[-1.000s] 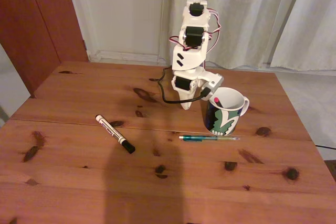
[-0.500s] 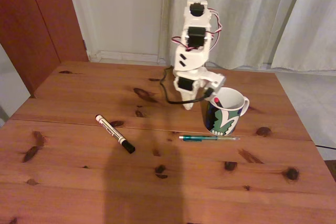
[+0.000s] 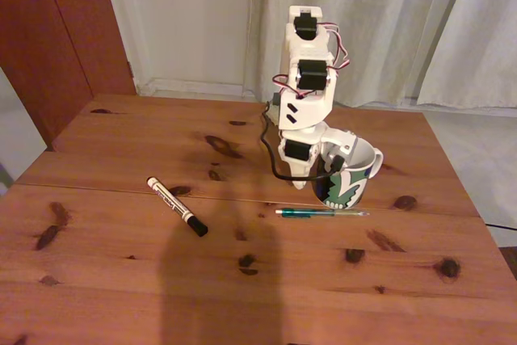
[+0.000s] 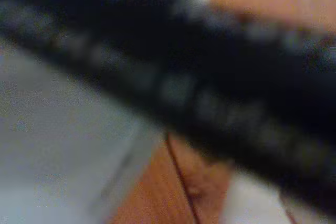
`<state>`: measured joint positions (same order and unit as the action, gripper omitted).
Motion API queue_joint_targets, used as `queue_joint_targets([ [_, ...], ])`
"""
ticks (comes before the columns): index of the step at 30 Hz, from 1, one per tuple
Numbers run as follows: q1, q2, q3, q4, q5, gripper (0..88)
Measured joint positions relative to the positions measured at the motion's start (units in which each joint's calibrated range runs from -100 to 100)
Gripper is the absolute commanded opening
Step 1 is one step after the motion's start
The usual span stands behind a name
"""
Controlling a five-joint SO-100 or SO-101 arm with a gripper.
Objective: Clean up the desk and place the pens and markers into the cup
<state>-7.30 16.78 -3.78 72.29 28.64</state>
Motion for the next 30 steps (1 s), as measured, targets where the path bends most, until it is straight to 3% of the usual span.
queue_joint_targets([
  [18, 0.00, 0.76, -1.10, 0.08, 0.00, 0.8],
  [30, 1.25, -2.37, -1.02, 6.97, -0.05, 0.8],
])
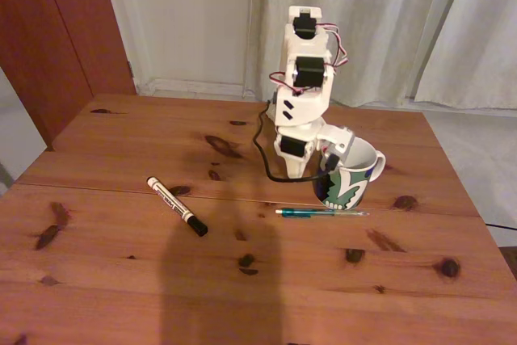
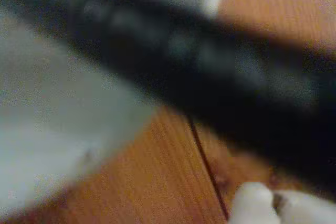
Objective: Clean up the desk and place the pens and markers into the cup
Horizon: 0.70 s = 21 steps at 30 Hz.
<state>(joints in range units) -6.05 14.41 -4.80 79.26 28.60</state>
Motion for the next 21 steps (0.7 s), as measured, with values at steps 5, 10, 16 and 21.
queue_joint_targets([
  [5, 0.44, -0.34, 0.00, 0.00, 0.00, 0.8],
  [10, 2.05, -0.42, 0.00, 0.00, -0.73, 0.8],
  [16, 2.71, -3.22, 0.00, 0.00, -1.51, 0.8],
  [21, 5.50, -5.25, 0.00, 0.08, -1.51, 0.8],
])
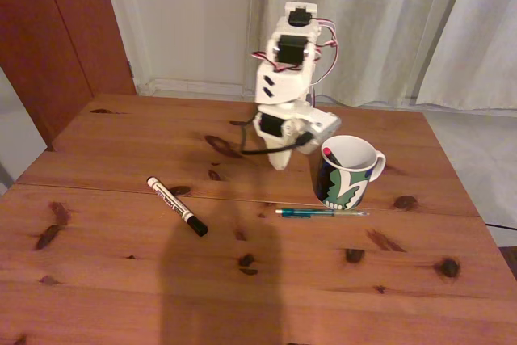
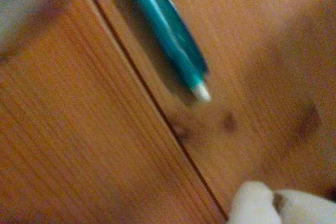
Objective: Clean up the desk and place the pens and markers into the cup
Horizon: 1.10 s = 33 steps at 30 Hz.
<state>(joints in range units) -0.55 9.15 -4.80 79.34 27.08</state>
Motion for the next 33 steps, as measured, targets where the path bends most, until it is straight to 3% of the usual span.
queue_joint_targets([
  [7, 5.21, -0.08, 0.00, -1.08, 0.00, 0.8],
  [17, 15.55, 0.00, 0.00, -13.85, 0.00, 0.8],
  [33, 24.94, 7.37, 0.00, -15.60, 0.00, 0.8],
])
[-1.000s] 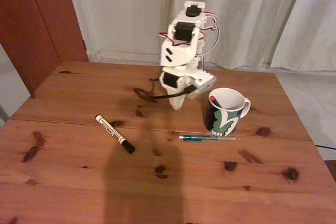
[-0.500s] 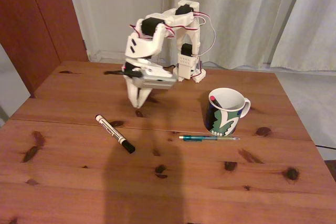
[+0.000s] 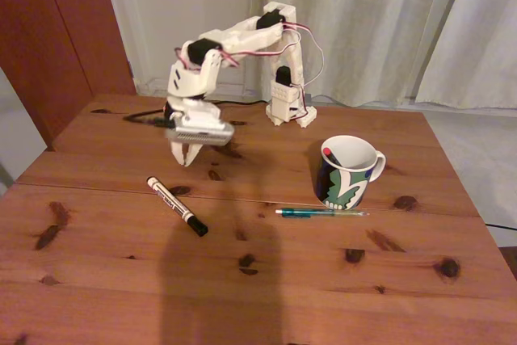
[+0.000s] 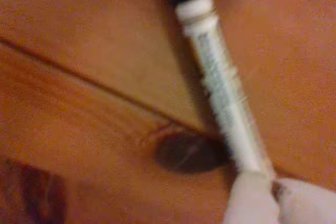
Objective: Clean up the desk and place the pens and markers into the cup
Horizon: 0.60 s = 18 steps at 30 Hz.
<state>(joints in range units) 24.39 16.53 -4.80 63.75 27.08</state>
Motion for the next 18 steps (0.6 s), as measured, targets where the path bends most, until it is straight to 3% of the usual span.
queue_joint_targets([
  [13, 0.66, 7.71, 0.00, -4.73, 0.00, 0.8],
  [18, 0.66, 9.92, 0.00, -9.29, -3.08, 0.8],
])
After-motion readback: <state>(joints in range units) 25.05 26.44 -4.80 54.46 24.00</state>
